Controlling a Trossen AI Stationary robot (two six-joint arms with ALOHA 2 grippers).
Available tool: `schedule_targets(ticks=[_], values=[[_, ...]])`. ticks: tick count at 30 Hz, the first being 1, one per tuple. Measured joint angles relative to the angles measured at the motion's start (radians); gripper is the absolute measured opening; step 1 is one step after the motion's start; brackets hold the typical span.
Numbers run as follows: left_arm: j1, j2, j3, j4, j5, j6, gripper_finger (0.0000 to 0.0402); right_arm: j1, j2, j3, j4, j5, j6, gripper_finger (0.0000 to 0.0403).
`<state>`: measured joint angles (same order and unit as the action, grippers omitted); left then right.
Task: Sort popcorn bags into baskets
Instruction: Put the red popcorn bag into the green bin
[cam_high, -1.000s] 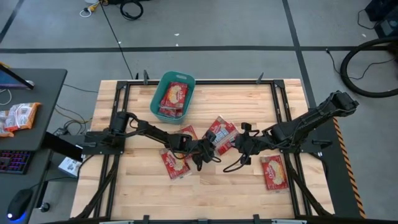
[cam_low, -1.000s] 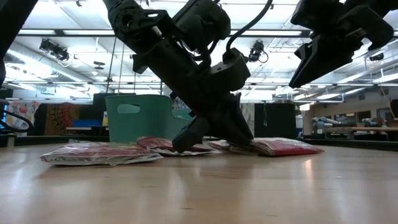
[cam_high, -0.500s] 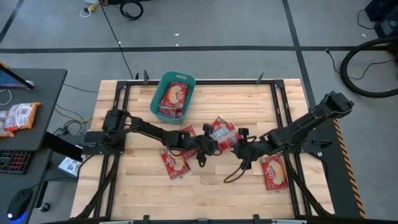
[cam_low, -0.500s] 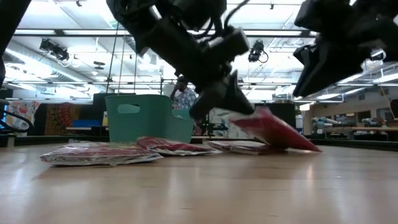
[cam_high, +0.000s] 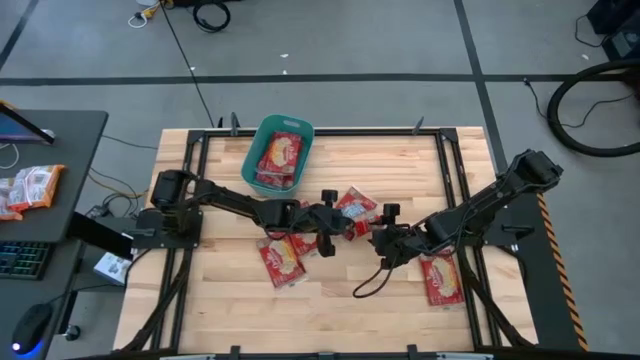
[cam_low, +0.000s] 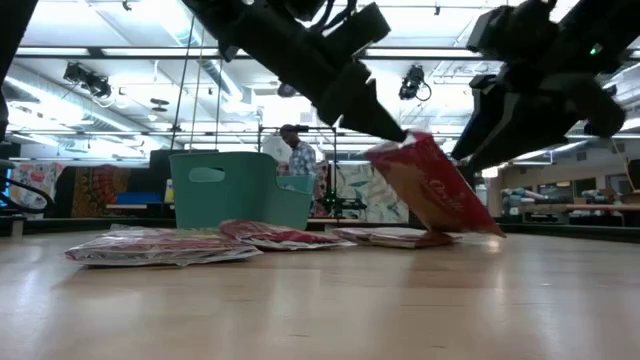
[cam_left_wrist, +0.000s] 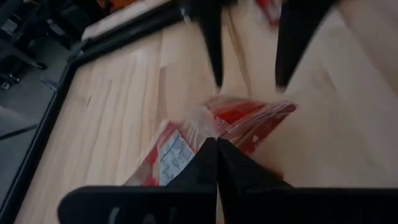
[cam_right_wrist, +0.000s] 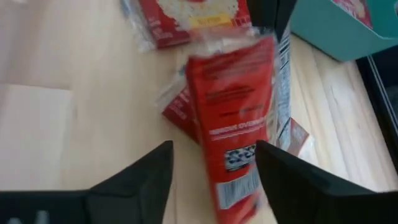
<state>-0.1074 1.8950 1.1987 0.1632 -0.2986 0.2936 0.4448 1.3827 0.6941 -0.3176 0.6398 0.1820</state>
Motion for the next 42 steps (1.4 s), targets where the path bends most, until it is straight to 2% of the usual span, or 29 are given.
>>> schedule_targets(ticks=[5, 10, 14, 24, 30, 35, 39, 42], values=[[0.0, -0.006, -0.001, 0.001, 0.003, -0.056, 0.0001, -0.016, 0.082, 0.0, 0.065, 0.064, -0.021, 0.0262], [0.0, -0.013, 0.0, 0.004, 0.003, -0.081, 0.0001, -0.033, 0.15, 0.0, 0.145, 0.159, -0.062, 0.0257], [0.0, -0.014, 0.0, -0.006, 0.004, -0.081, 0.0003, -0.05, 0.165, 0.0, 0.149, 0.156, -0.081, 0.0219], [-0.014, -0.023, 0.0, -0.029, 0.006, 0.005, 0.0032, -0.08, 0.112, 0.0, 0.13, 0.062, -0.081, 0.0076], [-0.029, -0.063, 0.0, -0.064, 0.03, 0.035, 0.0093, -0.083, 0.083, 0.0, 0.11, 0.009, -0.082, 0.0035], [-0.028, -0.056, 0.0, -0.066, 0.108, 0.033, 0.0164, -0.093, 0.047, 0.0, 0.104, -0.026, -0.075, 0.0037], [-0.024, -0.052, 0.0, -0.08, 0.103, 0.039, 0.0212, -0.111, 0.015, 0.0, 0.106, -0.082, -0.068, 0.0037], [-0.024, -0.052, 0.0, -0.079, 0.084, 0.043, 0.023, -0.12, -0.002, 0.0, 0.125, -0.112, -0.058, 0.0038]])
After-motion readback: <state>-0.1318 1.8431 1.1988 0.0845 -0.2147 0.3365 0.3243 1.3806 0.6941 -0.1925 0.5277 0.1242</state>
